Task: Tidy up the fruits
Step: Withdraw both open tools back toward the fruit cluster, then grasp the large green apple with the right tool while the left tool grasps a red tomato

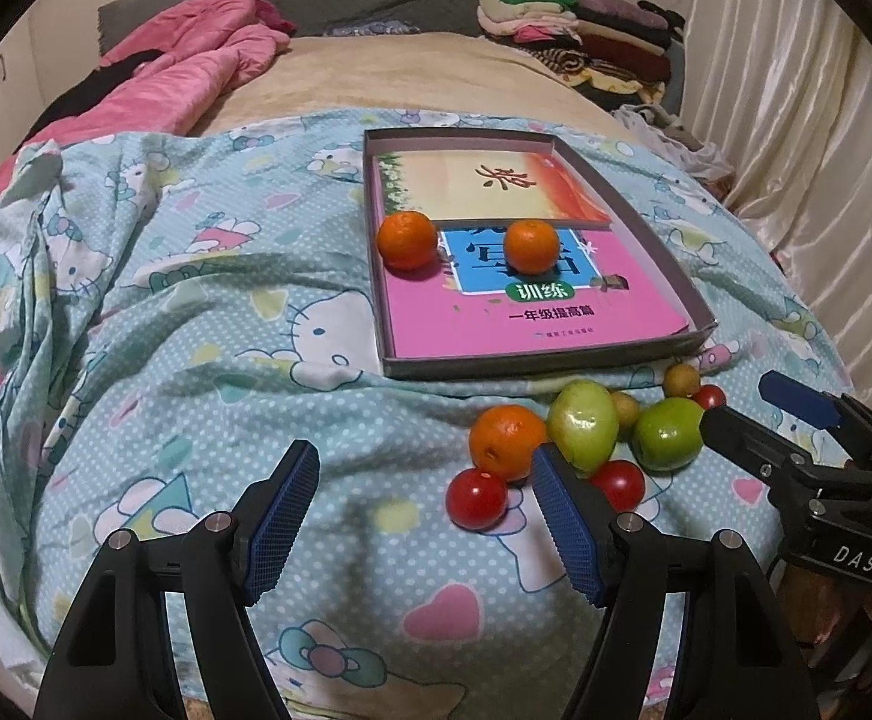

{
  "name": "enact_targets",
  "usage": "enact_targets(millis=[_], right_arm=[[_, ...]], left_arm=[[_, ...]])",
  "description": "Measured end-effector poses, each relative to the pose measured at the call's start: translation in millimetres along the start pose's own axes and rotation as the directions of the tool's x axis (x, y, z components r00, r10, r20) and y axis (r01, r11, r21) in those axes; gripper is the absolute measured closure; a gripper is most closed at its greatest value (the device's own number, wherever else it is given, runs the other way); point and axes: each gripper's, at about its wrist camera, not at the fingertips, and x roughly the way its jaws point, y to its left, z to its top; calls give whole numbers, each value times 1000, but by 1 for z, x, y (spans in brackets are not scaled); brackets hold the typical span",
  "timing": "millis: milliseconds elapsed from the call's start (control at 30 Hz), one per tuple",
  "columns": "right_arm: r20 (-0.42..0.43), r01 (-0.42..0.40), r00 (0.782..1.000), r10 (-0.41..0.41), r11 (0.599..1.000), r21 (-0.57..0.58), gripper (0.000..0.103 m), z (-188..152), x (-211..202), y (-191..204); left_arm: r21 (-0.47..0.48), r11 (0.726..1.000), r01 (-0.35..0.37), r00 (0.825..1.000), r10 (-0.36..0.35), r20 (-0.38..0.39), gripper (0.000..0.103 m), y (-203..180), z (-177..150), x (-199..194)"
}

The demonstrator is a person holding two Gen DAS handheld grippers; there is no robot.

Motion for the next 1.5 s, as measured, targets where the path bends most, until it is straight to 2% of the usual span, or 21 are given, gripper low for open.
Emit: enact_targets(millis=[933, 1200, 1500], right_arm=[[-100, -24, 995, 26, 1000, 17, 19, -13, 16, 0], [-157, -43, 986, 49, 998, 40, 40, -17, 28, -5], [-186, -60, 980, 72, 996, 68, 45, -19, 38, -11]], left_arm=[[-21, 999, 48, 996, -49, -72, 28, 1, -9, 14], [-26, 997, 72, 991, -74, -109, 28, -1, -14, 24], [-31, 995, 91, 988, -94, -126, 30, -2, -15, 31]])
